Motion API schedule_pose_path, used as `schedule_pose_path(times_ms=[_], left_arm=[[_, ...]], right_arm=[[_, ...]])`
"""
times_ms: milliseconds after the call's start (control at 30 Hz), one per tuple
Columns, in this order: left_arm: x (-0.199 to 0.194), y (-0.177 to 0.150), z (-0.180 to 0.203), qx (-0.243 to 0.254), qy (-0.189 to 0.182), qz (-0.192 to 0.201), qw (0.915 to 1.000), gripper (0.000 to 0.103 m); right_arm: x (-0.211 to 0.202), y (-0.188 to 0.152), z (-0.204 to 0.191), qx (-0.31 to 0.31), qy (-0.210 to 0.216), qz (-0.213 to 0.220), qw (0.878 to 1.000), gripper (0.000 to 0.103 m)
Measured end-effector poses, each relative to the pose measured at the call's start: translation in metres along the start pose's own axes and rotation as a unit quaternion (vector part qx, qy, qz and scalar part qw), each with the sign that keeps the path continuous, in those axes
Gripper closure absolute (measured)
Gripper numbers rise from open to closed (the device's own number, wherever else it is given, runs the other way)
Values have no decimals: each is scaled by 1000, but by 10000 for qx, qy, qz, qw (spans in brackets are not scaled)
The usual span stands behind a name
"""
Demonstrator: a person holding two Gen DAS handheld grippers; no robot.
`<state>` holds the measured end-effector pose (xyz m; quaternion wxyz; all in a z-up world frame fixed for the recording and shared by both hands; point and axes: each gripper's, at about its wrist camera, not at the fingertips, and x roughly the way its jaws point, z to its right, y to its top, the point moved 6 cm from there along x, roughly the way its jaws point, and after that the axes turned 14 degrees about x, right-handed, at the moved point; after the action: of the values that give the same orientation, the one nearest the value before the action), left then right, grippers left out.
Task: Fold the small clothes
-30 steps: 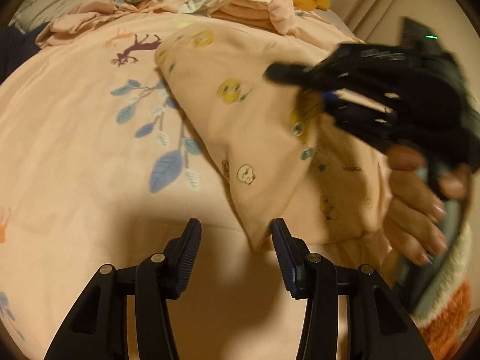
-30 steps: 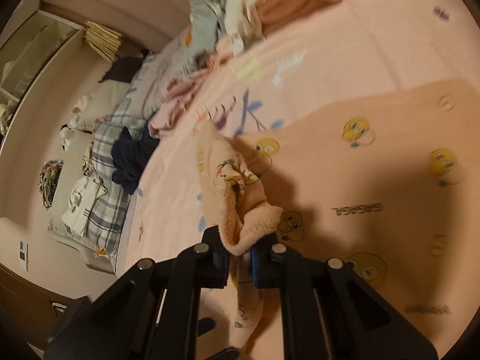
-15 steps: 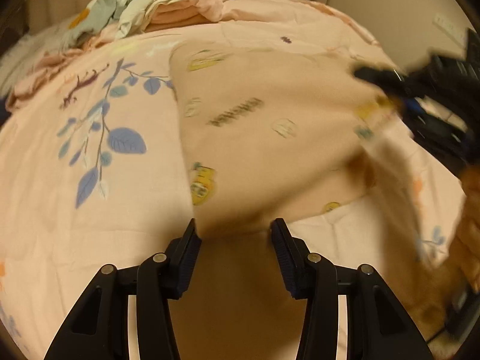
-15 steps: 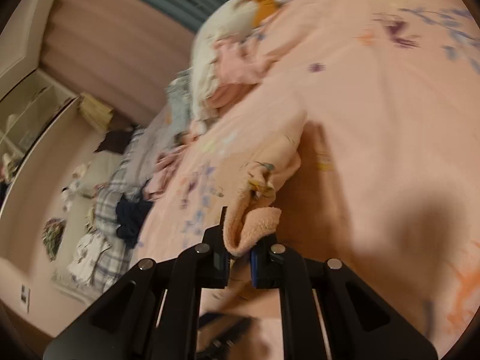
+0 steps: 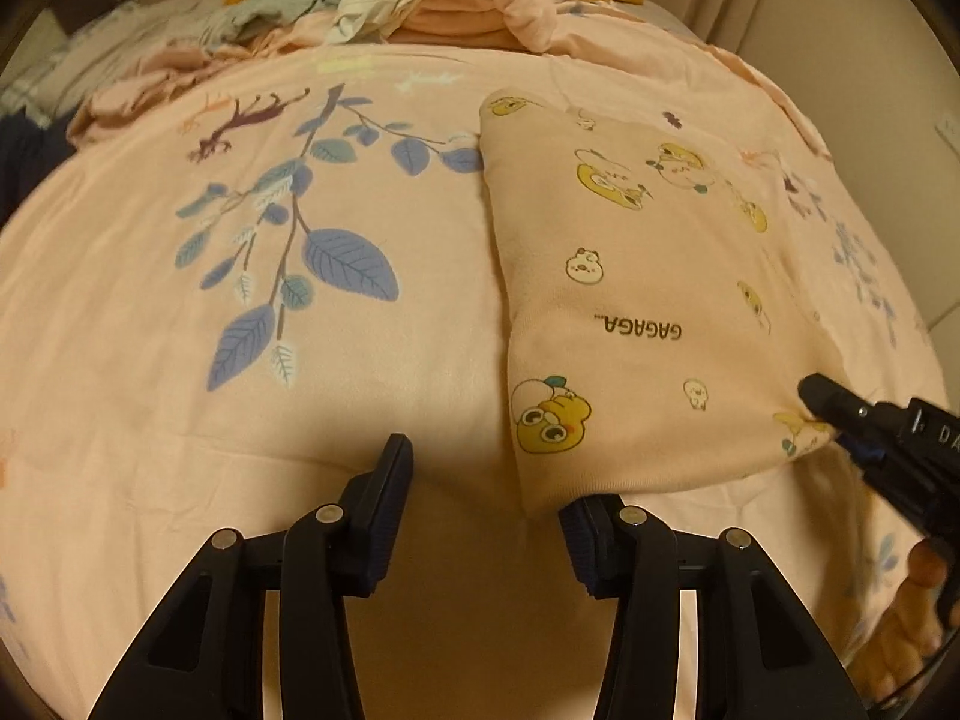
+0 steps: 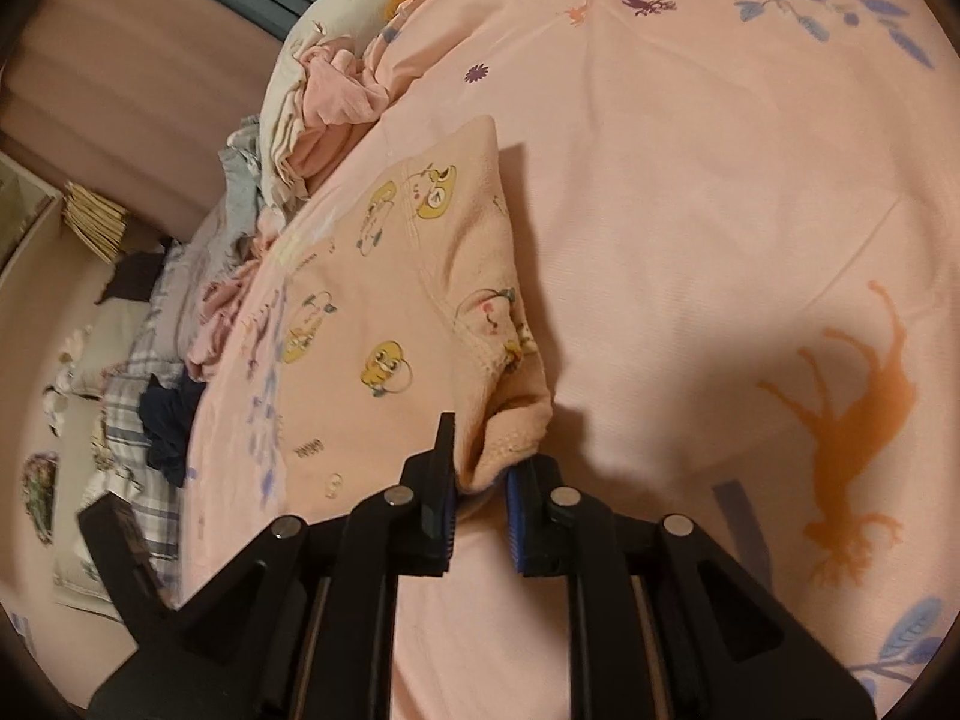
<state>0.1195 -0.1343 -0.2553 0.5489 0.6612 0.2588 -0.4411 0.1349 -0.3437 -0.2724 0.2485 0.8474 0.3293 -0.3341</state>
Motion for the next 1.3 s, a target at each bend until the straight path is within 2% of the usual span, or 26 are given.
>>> schedule_pose_path(times_ms=[100, 267, 400, 533, 633, 700, 767, 900, 1000, 1067, 1167, 1233, 1300], left_arm=[[-2, -4, 1, 195, 162, 48, 9997, 54], [3, -1, -2, 164, 186, -2, 9997, 54], [1, -4, 1, 236, 151, 11, 9996, 67], [-4, -10, 5, 429, 237, 2, 9988, 75], [-17, -13, 1, 421, 199, -40, 9989, 76], [-32, -13, -3, 367, 122, 126, 9992, 76], [-56, -7, -8, 396, 104, 495, 9979, 76], [-69, 19, -1, 552, 18, 1061, 9928, 76], [-42, 37, 12, 594, -315, 919, 9935, 76], [-11, 43, 22, 623, -339, 568, 9959, 76], [16, 32, 31, 792, 4, 47, 9968, 76], [18, 24, 32, 832, 155, 190, 9962, 76], [17, 18, 34, 931, 274, 291, 9949, 76]], right_arm=[[0, -2, 10, 61, -173, -2, 9998, 86], [-1, -7, 16, 78, -200, -7, 9998, 85], [-4, -11, 15, -6, -282, -2, 9996, 83], [-6, -15, 17, 31, -329, -22, 9995, 83], [-11, -19, 17, -162, -647, 5, 9978, 85], [-18, -22, 17, -337, -938, 70, 9950, 84], [-28, -22, 17, -396, -1068, 152, 9934, 82], [-48, -16, -2, -550, -597, 380, 9960, 82], [-42, -9, -26, -710, -229, 333, 9967, 82], [-22, -5, -38, -744, -24, 100, 9972, 82], [12, -8, -37, -717, -286, -314, 9965, 82], [31, -15, -27, -769, -666, -423, 9939, 85], [34, -21, -23, -856, -582, -263, 9943, 85]])
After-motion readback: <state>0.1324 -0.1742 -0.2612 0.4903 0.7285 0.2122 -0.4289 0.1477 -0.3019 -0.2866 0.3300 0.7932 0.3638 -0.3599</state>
